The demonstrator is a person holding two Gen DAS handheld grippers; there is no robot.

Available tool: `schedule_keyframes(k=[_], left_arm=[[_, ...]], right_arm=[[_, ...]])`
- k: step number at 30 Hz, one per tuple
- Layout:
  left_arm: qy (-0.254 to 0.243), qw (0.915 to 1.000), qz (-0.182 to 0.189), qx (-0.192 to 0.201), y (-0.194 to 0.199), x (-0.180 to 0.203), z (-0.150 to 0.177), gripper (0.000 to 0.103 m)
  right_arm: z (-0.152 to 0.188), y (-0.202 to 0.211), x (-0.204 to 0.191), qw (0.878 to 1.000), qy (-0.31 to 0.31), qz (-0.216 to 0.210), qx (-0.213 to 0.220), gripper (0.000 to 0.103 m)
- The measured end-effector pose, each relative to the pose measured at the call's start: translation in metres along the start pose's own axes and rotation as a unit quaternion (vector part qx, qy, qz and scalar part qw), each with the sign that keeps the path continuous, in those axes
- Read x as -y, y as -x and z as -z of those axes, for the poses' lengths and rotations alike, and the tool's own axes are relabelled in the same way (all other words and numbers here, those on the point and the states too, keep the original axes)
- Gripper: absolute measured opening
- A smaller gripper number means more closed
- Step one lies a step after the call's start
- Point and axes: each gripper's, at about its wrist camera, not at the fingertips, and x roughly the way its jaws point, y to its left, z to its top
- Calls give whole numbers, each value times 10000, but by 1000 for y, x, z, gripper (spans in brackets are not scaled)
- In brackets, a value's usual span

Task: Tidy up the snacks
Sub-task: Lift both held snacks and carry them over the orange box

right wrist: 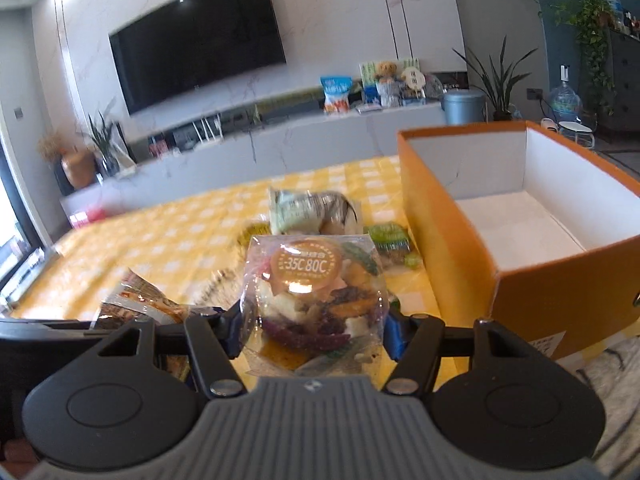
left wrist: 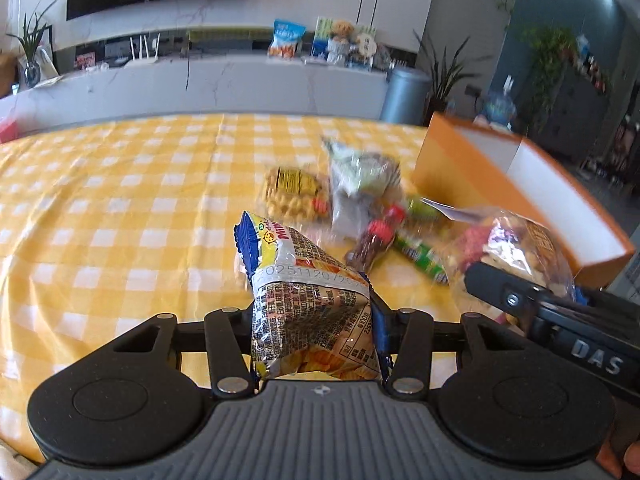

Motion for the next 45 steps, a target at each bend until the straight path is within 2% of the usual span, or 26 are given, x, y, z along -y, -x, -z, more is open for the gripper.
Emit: schedule_keyframes(k=[4, 8, 11, 17, 20, 23, 25, 27, 30, 35, 37, 39, 42, 45], left_arm=[[-94, 9994, -73, 337, 12, 9, -17, 55], [-152, 9981, -6, 602, 17, 27, -39, 55], [-283, 9964, 81, 798, 18, 46, -55, 55], [-427, 9917, 646, 1026, 10, 85, -78, 55], [-515, 9892, 961, 975, -2, 106, -84, 55], [-601, 9863, 1282, 842, -16, 126, -85, 55], [-713, 9852, 1408, 666, -28, 141, -82, 55], [-778, 9840, 1515, 519, -42, 152, -80, 55], [-871, 9812, 1674, 393, -55, 163, -79, 55], [-1050, 9791, 1731, 169, -71, 174, -73, 55], [-1019, 9791, 1758, 64, -74, 173, -69, 55], [-969, 9801, 1734, 45, -76, 173, -67, 55], [-935, 9821, 1635, 61, -76, 170, -67, 55], [-918, 9833, 1568, 58, -76, 169, -69, 55]], right_arm=[[-11, 21, 8, 9983, -89, -431, 378, 62], [-29, 48, 24, 9950, -139, -501, 852, 62], [-45, 66, 38, 9932, 9, -208, 1147, 62], [-71, 79, 71, 9867, 671, 673, 1321, 62], [-79, 71, 89, 9855, 976, 806, 1129, 62], [-83, 51, 110, 9890, 1024, 874, 607, 62], [-84, 36, 124, 9911, 829, 1032, 152, 62], [-84, 27, 145, 9950, 406, 898, -150, 62], [-82, 22, 157, 9933, 391, 1062, -249, 62], [-81, 22, 171, 9923, 415, 1150, -197, 62], [-82, 14, 174, 9903, 513, 1266, -261, 62], [-82, 5, 177, 9899, 643, 1209, -375, 62], [-82, -4, 179, 9894, 867, 941, -689, 62], [-81, -27, 182, 9838, 998, 833, -1232, 62]])
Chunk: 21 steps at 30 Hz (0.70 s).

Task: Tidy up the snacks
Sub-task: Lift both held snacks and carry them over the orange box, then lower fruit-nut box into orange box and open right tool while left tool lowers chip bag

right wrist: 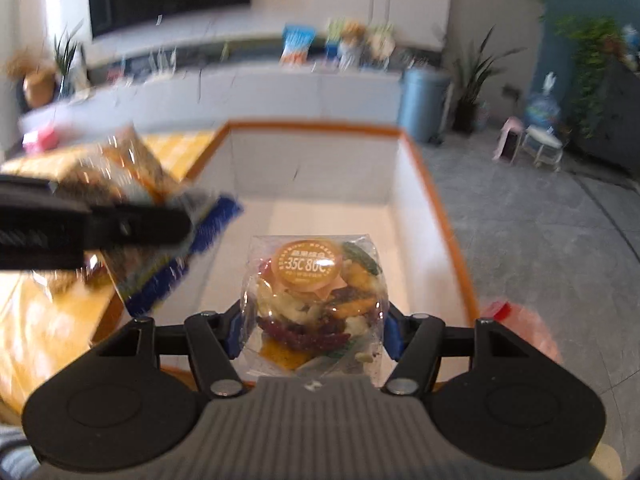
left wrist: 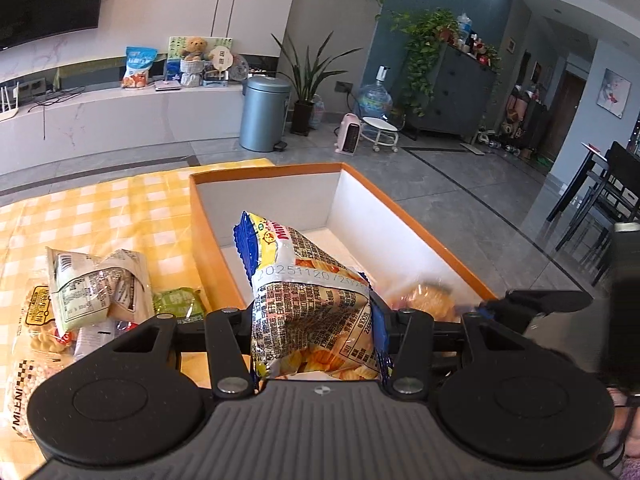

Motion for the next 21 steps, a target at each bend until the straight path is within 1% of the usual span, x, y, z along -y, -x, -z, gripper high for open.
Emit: schedule_keyframes(k=[1, 2, 6, 7, 8, 10, 13, 15, 16, 18, 19, 21], left_arm=[[15, 10000, -5, -15, 0, -1, -1, 55], [21, 10000, -11, -30, 1, -2, -2, 55], [34, 10000, -25, -50, 2, -5, -5, 55], [37, 10000, -24, -49, 3, -6, -5, 55], [38, 10000, -28, -50, 4, -6, -5, 55], [43, 10000, -21, -51, 6, -8, -6, 55], [12, 9999, -5, -104, 6, -9, -6, 55], [-60, 9999, 47, -152, 6, -9, -8, 55], [-134, 9997, 92, -185, 6, -8, -10, 55], [-349, 9986, 240, -319, 3, -6, -16, 55], [-493, 9972, 352, -427, 0, -6, -20, 55], [-805, 9929, 539, -689, -8, -4, -29, 56]], right_arm=[[-1, -8, -2, 9996, 24, 122, -245, 63], [-2, -12, 0, 9993, -72, 114, -337, 63], [-10, -22, 11, 9974, -177, -114, -688, 64], [-11, -25, 14, 9963, -236, -190, -809, 67], [-12, -29, 16, 9951, -277, -241, -915, 72], [-12, -32, 16, 9942, -258, -180, -1030, 79], [-12, -32, 15, 9926, -254, -227, -1165, 79], [-9, -25, 15, 9926, -223, -259, -1166, 81], [-10, -19, 15, 9935, -190, -232, -1097, 84], [-14, -4, 13, 9970, -212, -19, -746, 86], [-14, 7, 13, 9980, -235, 55, -588, 90], [-11, 26, 11, 9992, -195, 116, -342, 93]])
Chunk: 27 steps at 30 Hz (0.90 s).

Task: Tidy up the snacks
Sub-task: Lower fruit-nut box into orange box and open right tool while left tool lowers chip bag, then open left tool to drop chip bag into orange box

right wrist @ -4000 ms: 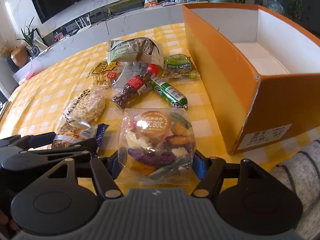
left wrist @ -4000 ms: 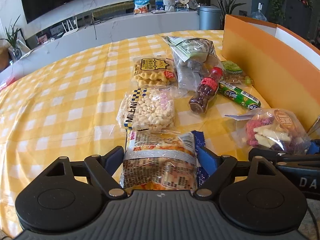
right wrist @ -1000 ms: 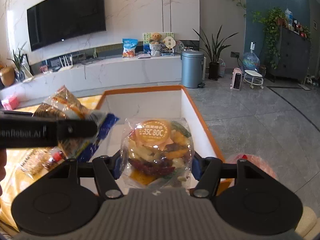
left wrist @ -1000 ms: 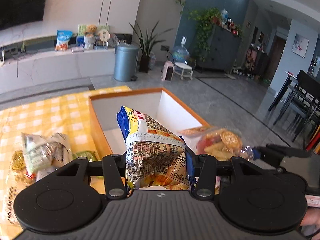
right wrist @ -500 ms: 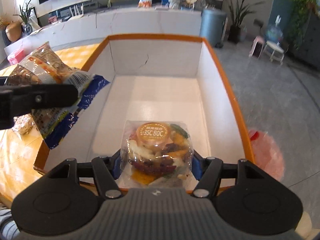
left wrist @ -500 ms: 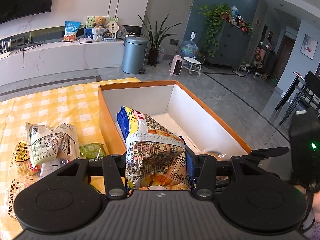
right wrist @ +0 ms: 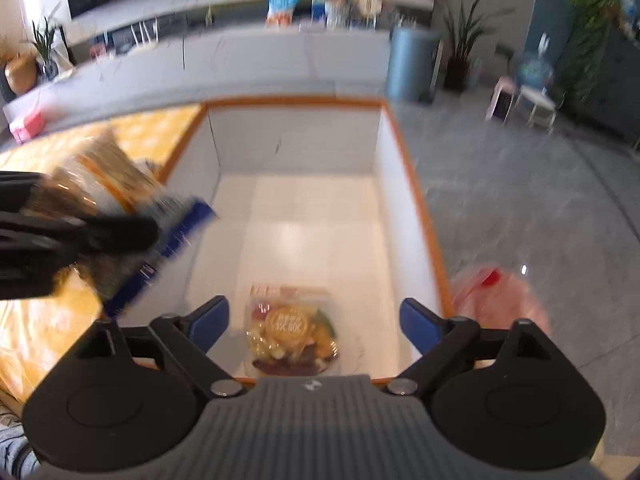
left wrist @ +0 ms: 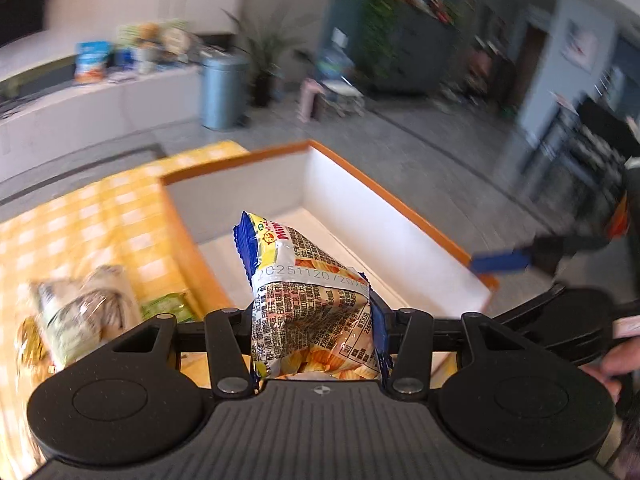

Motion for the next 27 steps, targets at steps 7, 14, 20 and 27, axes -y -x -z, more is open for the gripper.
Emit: schedule_keyframes(k=[7, 14, 20, 27], left_arm=[[-1353, 9842, 779, -834, -34, 7, -24, 56], [-2236, 9551, 674, -1825, -87, 28, -15, 56], [-2467, 9437, 707, -2089, -111, 43, -6, 55], [-2473, 9404, 676, -2234, -121, 45, -10, 77]], right_arm=[[8, 29, 14, 9995, 45, 155, 253, 93], [7, 23, 21, 9993, -173, -32, 332, 90], [7, 17, 22, 9995, -197, 11, 259, 90], [10, 11, 22, 9991, -349, 43, 257, 90]])
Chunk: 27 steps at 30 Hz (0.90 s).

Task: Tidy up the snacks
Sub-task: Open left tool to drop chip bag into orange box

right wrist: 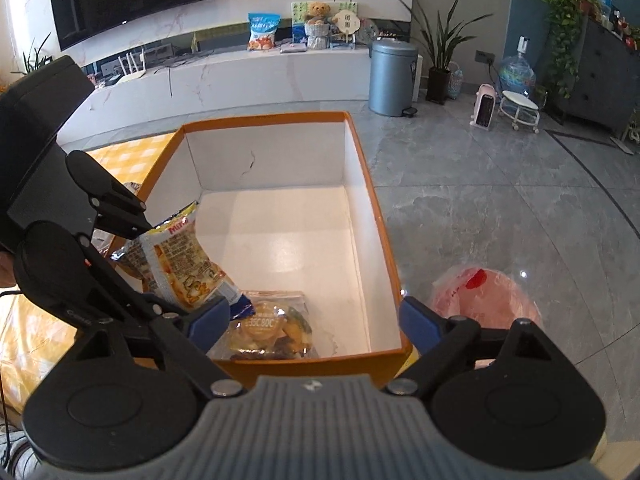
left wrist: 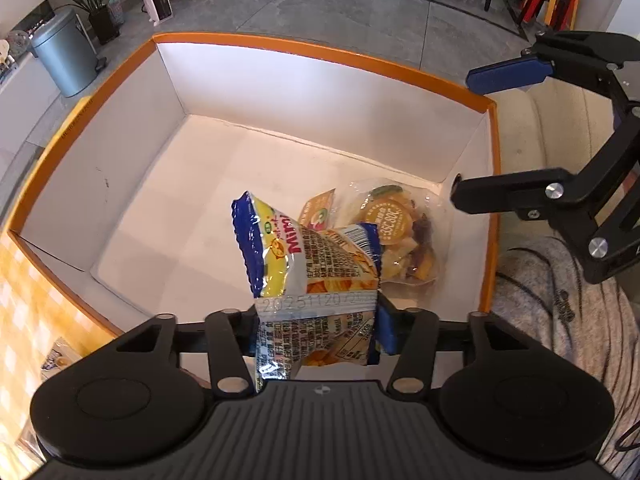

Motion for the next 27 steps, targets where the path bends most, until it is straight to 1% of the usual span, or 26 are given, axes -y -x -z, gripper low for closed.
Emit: schedule_keyframes(k=[2, 4, 6, 7, 8, 11, 12, 13, 15, 17, 19, 22, 25, 27], left_arm=[[-95, 10000, -11, 11, 12, -3, 3, 92], [-243, 9997, -16, 1, 14, -2, 5, 92], [-418, 9990, -181, 5, 21, 2, 6, 93], [-450, 9985, -284, 110, 26, 3, 6, 93], [-445, 9982, -322, 219, 33, 2, 9, 93], [-266, 9984, -261, 418, 50, 0, 12, 93], [-173, 9980, -349, 499, 55, -2, 12, 93], [-47, 9966, -517, 633, 64, -1, 15, 93], [159, 9910, -882, 989, 77, -1, 21, 94], [396, 9835, -1186, 1309, 89, 3, 29, 94], [764, 9766, -1469, 1376, 94, 5, 36, 94], [1116, 9686, -1687, 1442, 101, 5, 44, 94], [1460, 9621, -1772, 1474, 106, 4, 55, 94], [1636, 9586, -1773, 1513, 116, 4, 65, 94]], right_arm=[[-1, 1, 0, 10000, -31, -14, 1, 90], [-2, 2, 0, 10000, -65, -27, 3, 90], [-2, 2, 1, 10000, -85, -28, 7, 90], [-2, 2, 2, 9999, -98, -26, 13, 90], [-2, 3, 2, 9999, -112, -33, 13, 90], [-2, 3, 1, 9999, -134, -33, 21, 90], [-1, 3, 2, 9999, -143, -36, 28, 90], [-1, 3, 2, 9999, -144, -35, 32, 90], [-1, 5, 1, 9998, -164, -42, 59, 90], [-1, 7, 0, 9997, -234, -77, 63, 90], [-2, 9, -3, 9996, -249, -108, 73, 91], [-1, 16, -11, 9993, -311, -52, 190, 91], [1, 29, -19, 9980, -472, -154, 388, 95], [1, 37, -25, 9971, -569, -180, 476, 96]])
